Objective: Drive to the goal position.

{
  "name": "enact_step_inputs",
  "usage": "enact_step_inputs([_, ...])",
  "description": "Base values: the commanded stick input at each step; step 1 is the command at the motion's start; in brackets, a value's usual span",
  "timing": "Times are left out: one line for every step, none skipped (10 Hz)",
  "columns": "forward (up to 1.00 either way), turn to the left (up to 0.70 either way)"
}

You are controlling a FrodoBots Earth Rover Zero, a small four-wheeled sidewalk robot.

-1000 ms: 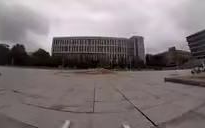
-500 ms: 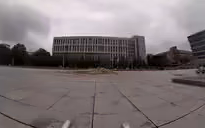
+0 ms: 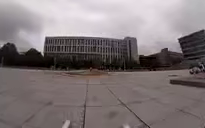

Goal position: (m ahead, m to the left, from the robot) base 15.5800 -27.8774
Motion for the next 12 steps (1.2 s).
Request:
enact_step_inputs([1.00, -0.27])
enact_step_inputs([1.00, -0.27])
enact_step_inputs([1.00, -0.27])
enact_step_inputs([1.00, -0.27])
enact_step_inputs([1.00, -0.27])
enact_step_inputs([1.00, -0.27])
enact_step_inputs([1.00, -0.27])
enact_step_inputs([1.00, -0.27])
enact_step_inputs([1.00, -0.27])
enact_step_inputs([1.00, -0.27])
enact_step_inputs([1.00, -0.28])
enact_step_inputs([1.00, -0.03])
